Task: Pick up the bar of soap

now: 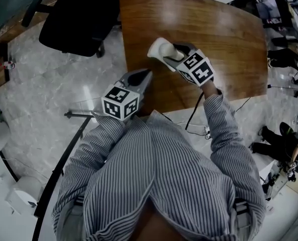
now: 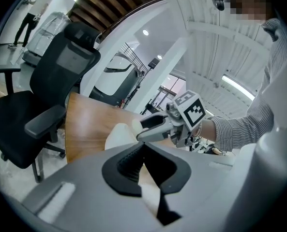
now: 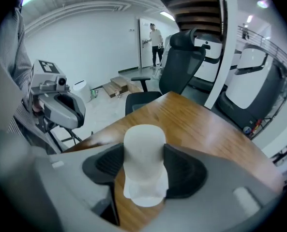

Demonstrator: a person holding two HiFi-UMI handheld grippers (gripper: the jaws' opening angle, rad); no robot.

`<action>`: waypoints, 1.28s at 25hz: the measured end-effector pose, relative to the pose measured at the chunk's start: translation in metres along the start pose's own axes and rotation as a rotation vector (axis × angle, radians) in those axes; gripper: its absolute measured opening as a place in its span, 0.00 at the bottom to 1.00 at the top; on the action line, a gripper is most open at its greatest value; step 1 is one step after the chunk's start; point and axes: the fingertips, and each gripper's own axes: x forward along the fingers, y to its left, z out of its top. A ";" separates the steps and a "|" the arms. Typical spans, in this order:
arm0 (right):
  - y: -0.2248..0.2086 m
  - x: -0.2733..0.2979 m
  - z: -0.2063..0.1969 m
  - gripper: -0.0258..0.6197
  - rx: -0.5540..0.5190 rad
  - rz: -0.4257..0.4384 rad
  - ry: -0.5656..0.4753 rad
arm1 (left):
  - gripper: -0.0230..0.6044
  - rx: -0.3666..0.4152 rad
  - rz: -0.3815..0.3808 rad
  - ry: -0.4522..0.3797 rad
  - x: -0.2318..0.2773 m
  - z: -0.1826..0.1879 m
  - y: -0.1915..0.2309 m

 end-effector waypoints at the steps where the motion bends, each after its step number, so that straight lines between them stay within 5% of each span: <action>1: -0.002 -0.008 0.006 0.44 0.033 -0.011 -0.043 | 0.04 0.007 -0.004 -0.003 0.000 0.003 0.000; 9: 0.004 -0.097 0.049 0.44 0.497 0.037 -0.594 | 0.04 0.093 -0.045 -0.040 0.002 0.034 -0.028; 12: -0.001 -0.128 0.059 0.44 0.602 0.019 -0.840 | 0.04 0.143 -0.066 -0.060 0.006 0.054 -0.037; 16: -0.003 -0.155 0.058 0.44 0.737 -0.038 -1.038 | 0.04 0.195 -0.080 -0.086 0.009 0.074 -0.049; 20: 0.006 -0.167 0.049 0.44 0.853 -0.048 -1.136 | 0.04 0.214 -0.084 -0.098 0.011 0.082 -0.061; 32: 0.017 -0.193 0.055 0.44 0.768 -0.084 -1.199 | 0.04 0.229 -0.069 -0.129 0.016 0.104 -0.065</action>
